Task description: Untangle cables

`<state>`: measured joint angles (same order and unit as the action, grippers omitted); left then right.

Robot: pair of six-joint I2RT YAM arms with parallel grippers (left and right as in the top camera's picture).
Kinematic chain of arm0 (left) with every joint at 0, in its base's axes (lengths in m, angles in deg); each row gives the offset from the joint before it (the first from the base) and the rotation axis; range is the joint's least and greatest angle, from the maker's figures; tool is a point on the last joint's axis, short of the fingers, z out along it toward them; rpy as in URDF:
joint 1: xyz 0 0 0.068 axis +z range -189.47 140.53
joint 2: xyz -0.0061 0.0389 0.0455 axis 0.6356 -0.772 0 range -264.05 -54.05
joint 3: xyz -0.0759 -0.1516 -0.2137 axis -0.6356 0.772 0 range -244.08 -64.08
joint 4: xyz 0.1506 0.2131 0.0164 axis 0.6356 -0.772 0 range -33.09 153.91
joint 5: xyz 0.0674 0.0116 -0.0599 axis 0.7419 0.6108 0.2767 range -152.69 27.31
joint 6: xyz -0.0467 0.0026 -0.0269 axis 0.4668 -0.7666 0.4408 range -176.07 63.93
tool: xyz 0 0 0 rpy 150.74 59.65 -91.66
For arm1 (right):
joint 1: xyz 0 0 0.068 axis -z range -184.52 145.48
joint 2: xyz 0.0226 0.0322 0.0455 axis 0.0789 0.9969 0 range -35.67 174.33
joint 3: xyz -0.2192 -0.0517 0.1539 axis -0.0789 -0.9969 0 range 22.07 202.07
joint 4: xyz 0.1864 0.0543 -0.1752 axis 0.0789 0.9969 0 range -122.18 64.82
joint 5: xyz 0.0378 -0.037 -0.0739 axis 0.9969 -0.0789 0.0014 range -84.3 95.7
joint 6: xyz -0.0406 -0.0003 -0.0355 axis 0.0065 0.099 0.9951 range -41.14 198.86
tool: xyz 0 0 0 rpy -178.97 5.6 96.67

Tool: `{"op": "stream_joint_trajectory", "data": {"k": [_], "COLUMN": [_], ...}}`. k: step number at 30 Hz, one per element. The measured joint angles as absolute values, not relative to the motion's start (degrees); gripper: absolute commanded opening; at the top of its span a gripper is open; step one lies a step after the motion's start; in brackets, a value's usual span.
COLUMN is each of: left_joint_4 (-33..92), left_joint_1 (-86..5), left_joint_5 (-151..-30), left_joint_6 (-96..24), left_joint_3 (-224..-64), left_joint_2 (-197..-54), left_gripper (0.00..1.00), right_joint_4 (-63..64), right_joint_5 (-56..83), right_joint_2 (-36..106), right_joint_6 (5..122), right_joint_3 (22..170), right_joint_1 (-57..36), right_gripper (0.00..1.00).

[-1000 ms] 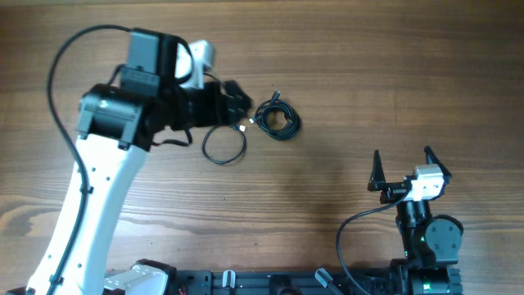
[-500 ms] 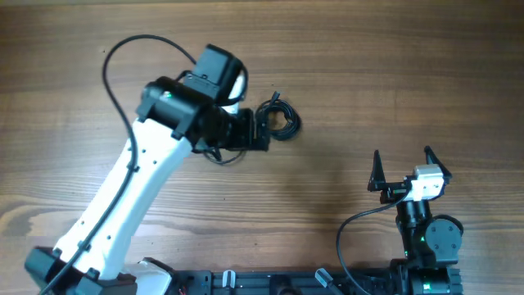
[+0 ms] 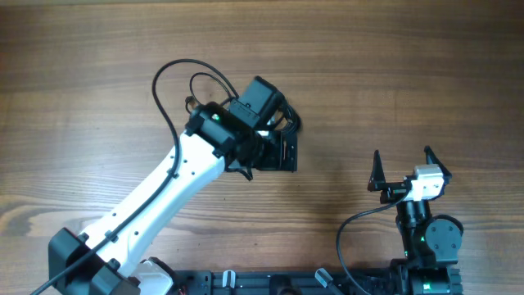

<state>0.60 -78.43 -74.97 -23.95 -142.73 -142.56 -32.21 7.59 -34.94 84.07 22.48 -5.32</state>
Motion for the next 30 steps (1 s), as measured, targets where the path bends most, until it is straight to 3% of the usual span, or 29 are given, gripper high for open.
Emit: {"op": "stream_joint_trajectory", "data": {"k": [8,15,20,30], "left_joint_4": [1.9,1.8,-0.1,-8.4], "left_joint_1": [-86.0,-88.9,-82.8,-60.2], "left_joint_5": [-75.4,-66.8,-62.7,-60.7], "left_joint_6": [-22.2,-5.9,-0.4,0.6], "left_joint_3": [-142.3,-142.3,-142.3,-142.2], "left_joint_2": [-142.6,-142.6,-142.6,-142.6], "left_gripper": [1.0,1.0,1.0,1.0], "right_joint_4": [-32.2,-32.2,-32.2,-32.2], "right_joint_5": [7.6,7.6,7.6,7.6], "right_joint_2": [-34.9,-34.9,-34.9,-34.9], "right_joint_6": [84.1,84.1,84.1,84.1], "right_joint_3": [22.5,22.5,22.5,22.5], "right_joint_1": [-5.3,-5.3,-5.3,-5.3], "right_gripper": [1.0,1.0,1.0,1.0]}}
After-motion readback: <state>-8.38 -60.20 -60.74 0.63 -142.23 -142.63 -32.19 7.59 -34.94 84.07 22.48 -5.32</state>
